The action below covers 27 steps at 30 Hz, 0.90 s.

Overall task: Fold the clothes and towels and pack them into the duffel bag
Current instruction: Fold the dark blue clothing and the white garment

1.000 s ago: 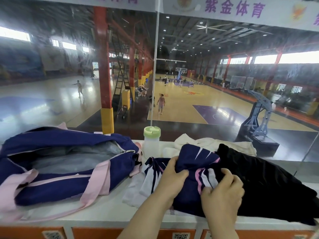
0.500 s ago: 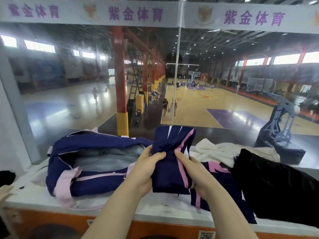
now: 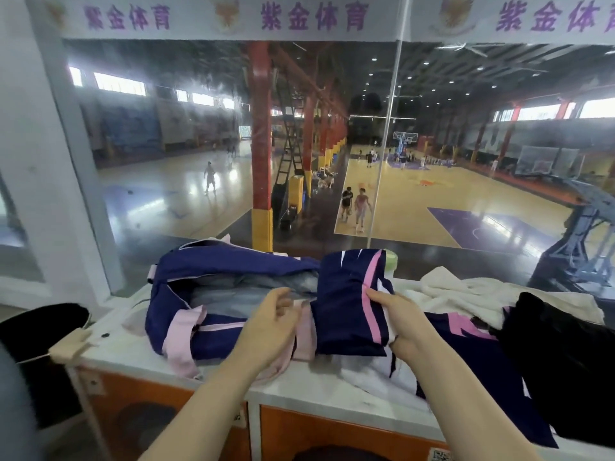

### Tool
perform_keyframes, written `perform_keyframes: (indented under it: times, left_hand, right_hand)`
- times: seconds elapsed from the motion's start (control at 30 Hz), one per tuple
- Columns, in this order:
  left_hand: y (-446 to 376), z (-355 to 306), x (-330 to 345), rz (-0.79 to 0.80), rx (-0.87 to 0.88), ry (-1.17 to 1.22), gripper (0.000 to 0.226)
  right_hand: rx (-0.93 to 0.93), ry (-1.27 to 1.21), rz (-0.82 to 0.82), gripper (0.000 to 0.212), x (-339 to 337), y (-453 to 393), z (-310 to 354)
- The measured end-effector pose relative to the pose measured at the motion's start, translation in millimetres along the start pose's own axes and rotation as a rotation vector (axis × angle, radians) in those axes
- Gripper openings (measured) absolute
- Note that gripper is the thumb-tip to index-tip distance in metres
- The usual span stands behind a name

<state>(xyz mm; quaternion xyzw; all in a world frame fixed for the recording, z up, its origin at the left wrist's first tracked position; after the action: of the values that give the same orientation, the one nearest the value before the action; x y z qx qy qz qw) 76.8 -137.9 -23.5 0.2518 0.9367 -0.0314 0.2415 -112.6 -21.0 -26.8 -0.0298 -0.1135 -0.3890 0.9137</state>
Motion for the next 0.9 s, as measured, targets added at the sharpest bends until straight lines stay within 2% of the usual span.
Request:
perform_keyframes:
  times: [0.07,0.17,0.27,0.33,0.4,0.47,0.53,0.6,0.7,0.77,0.83,0.9]
  left_hand:
    - [-14.0,13.4,-14.3,-0.159,0.128,-0.341,0.045]
    - [-20.5,32.4,-8.2,-0.145,0.193,-0.654,0.035]
    - [-16.9,41.7,-2.1,-0.123,0.236,-0.746,0.039]
    - [-15.6,45.8,1.1,-0.166,0.285,-0.808,0.046]
    - [-12.8,46.4,-0.1,-0.221,0.341,-0.76,0.036]
    - [-10.6,48.6,-3.7,-0.193,0.313,-0.695,0.023]
    - [-12.7,56.1,-5.5,-0.114,0.296,-0.674,0.034]
    - [-16.0,59.9,-9.9,-0.022,0.286,-0.611,0.039]
    - [-22.2,55.8,-24.8,0.098,0.162,-0.46,0.028]
    - [-32.3,45.0,-42.6,-0.013,0.103,-0.405,0.02]
    - [-47.2,31.4,-59.4,-0.225,0.097,-0.386,0.018]
    - [-68.5,20.6,-56.9,-0.27,0.159,-0.311,0.011]
  right_hand:
    - [0.027,0.004,0.003,0.035,3.2,-9.8,-0.1]
    - [0.076,-0.008,0.057,0.034,25.7,-17.2,-2.7]
    - [0.128,-0.027,0.117,0.028,63.1,-21.2,-9.6]
    - [0.154,0.023,0.125,0.024,85.3,-28.6,-21.3]
    - [0.193,0.13,0.135,0.033,103.3,-34.3,-33.1]
    - [0.204,0.215,0.136,0.027,115.4,-41.3,-41.7]
    - [0.194,0.296,0.107,0.019,120.9,-51.8,-49.4]
    - [0.167,0.383,0.095,0.022,122.6,-63.9,-56.6]
    - [0.068,0.53,0.154,0.032,127.6,-73.8,-58.8]
    - [-0.011,0.635,0.167,0.031,128.5,-73.1,-55.2]
    - [-0.06,0.665,0.159,0.029,127.6,-75.4,-55.6]
    - [-0.084,0.64,0.135,0.028,126.3,-77.2,-57.3]
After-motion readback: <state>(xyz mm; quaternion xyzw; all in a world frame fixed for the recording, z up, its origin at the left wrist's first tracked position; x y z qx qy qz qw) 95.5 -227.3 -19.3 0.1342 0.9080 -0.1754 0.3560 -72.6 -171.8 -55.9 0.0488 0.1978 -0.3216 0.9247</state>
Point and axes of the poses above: each hand's wrist, its own y-axis away from the middle knuckle, its own x-axis out of the palm, z = x × y, the point moved 6 cm from there along -y, towards the middle knuckle, and after that the axes turned 12 degrees about -x, right-handed, at the moved point
